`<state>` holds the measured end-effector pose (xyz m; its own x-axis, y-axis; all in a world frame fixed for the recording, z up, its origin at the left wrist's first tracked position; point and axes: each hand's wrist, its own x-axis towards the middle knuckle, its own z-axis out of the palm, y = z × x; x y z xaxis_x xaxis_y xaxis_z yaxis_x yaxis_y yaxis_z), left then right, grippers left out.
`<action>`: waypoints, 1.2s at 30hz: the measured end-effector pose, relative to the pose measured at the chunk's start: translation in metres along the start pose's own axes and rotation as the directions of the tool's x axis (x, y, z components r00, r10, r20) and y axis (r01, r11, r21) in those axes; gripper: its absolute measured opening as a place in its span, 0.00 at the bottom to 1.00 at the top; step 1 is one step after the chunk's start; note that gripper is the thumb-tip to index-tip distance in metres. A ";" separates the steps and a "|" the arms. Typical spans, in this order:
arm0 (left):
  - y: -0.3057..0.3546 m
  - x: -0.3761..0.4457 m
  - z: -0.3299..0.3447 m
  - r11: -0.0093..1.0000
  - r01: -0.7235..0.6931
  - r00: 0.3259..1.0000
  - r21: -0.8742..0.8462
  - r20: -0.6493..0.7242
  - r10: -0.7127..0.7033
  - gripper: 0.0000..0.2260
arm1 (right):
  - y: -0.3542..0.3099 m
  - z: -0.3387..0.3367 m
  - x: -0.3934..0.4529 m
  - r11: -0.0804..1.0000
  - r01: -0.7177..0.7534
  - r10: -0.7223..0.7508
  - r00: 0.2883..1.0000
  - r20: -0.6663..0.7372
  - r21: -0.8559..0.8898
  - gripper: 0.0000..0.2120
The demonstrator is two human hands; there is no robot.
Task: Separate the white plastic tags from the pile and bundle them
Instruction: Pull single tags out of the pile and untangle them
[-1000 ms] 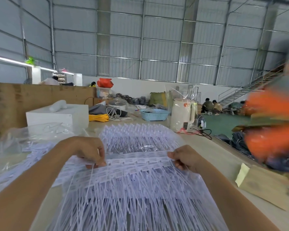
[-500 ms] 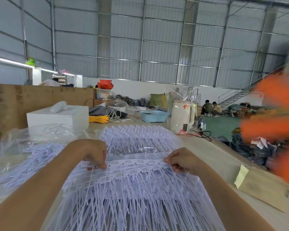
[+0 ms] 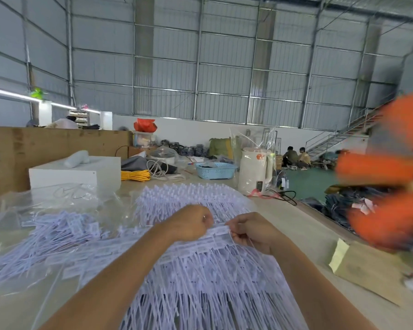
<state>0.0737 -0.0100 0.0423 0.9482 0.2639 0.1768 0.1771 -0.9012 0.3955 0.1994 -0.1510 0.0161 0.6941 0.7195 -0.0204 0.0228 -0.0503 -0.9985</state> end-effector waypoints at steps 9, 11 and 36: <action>0.025 0.027 0.036 0.972 0.136 0.990 -0.191 0.054 -0.128 0.18 | 0.006 0.002 -0.005 0.990 0.051 -0.055 0.998 -0.022 -0.128 0.09; 0.027 0.028 0.039 0.963 0.154 0.988 -0.222 0.011 -0.155 0.19 | 0.006 0.001 -0.007 0.979 0.035 -0.036 0.999 0.002 -0.203 0.11; 0.013 0.017 0.026 0.893 0.088 0.996 -0.441 0.042 -0.078 0.09 | -0.042 -0.008 -0.029 0.988 0.039 -0.039 0.999 0.000 0.149 0.08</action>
<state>0.0988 -0.0259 0.0271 0.9417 0.3185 0.1079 0.1254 -0.6304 0.7661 0.1843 -0.1755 0.0591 0.6926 0.7211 0.0190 -0.0576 0.0816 -0.9950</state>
